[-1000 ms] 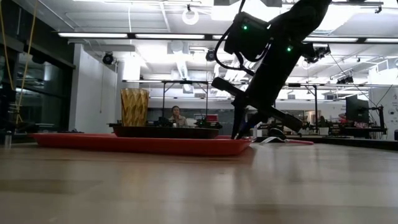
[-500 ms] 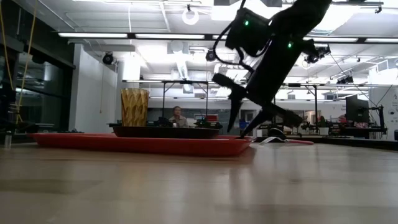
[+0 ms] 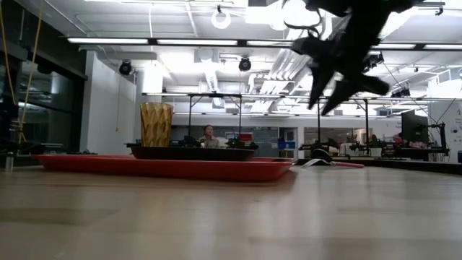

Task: Pick and place plate/cup/fork/spoon on tray
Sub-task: Put the pink fork on the red serving tray

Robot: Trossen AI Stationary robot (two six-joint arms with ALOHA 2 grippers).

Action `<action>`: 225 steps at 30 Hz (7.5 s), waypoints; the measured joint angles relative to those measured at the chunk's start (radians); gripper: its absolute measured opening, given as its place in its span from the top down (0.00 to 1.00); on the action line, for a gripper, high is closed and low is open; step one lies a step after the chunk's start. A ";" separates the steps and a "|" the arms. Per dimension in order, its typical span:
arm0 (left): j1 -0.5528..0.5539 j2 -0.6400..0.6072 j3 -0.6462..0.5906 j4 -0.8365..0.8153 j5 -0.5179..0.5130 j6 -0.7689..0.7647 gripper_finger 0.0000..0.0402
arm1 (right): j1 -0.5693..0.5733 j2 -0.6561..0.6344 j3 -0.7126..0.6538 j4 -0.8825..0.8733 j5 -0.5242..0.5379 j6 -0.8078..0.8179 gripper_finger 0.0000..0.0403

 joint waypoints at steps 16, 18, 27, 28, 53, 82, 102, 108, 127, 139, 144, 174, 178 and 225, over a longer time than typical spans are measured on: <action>0.000 0.000 0.000 0.000 -0.008 0.000 0.47 | 0.116 -0.198 -0.405 0.523 0.190 0.285 0.69; 0.000 0.000 0.000 0.000 -0.009 0.000 0.47 | 0.116 -0.198 -0.411 0.552 0.238 0.291 0.69; 0.000 0.000 0.000 0.000 -0.009 0.000 0.47 | 0.116 -0.198 -0.412 0.617 0.383 0.330 0.69; 0.000 0.000 0.000 0.000 -0.009 0.000 0.47 | 0.116 -0.198 -0.412 0.624 0.388 0.330 0.69; 0.000 0.000 0.000 0.001 -0.009 -0.001 0.47 | -0.264 -0.123 -0.083 0.390 0.131 0.075 0.69; 0.000 0.000 0.000 0.006 -0.012 -0.001 0.47 | -0.625 0.330 -0.017 0.105 0.035 0.626 0.69; 0.000 0.000 0.000 0.006 -0.012 -0.001 0.47 | -0.659 0.376 -0.017 0.286 0.075 0.644 0.69; 0.000 0.000 0.000 0.006 -0.012 -0.001 0.47 | -0.672 0.377 -0.017 0.342 0.098 0.595 0.69; 0.000 0.000 0.000 0.006 -0.011 -0.003 0.47 | -0.701 0.433 -0.014 0.339 0.030 0.573 0.69; 0.000 0.000 0.000 0.006 -0.011 -0.049 0.47 | -0.689 0.432 -0.013 0.290 0.016 0.463 0.76; 0.000 0.000 0.000 0.006 -0.011 -0.047 0.47 | -0.688 0.404 -0.014 0.223 0.015 0.335 0.93; 0.000 0.008 0.000 0.005 -0.011 -0.079 0.47 | -0.343 -0.088 -0.019 0.328 0.155 -0.492 1.00; 0.000 0.024 0.000 0.003 -0.010 -0.080 0.47 | -0.261 -0.095 -0.019 0.534 0.031 -0.729 1.00; -0.155 0.212 0.000 -0.224 0.354 -1.093 0.47 | 0.080 0.204 0.747 0.037 0.158 -2.212 1.00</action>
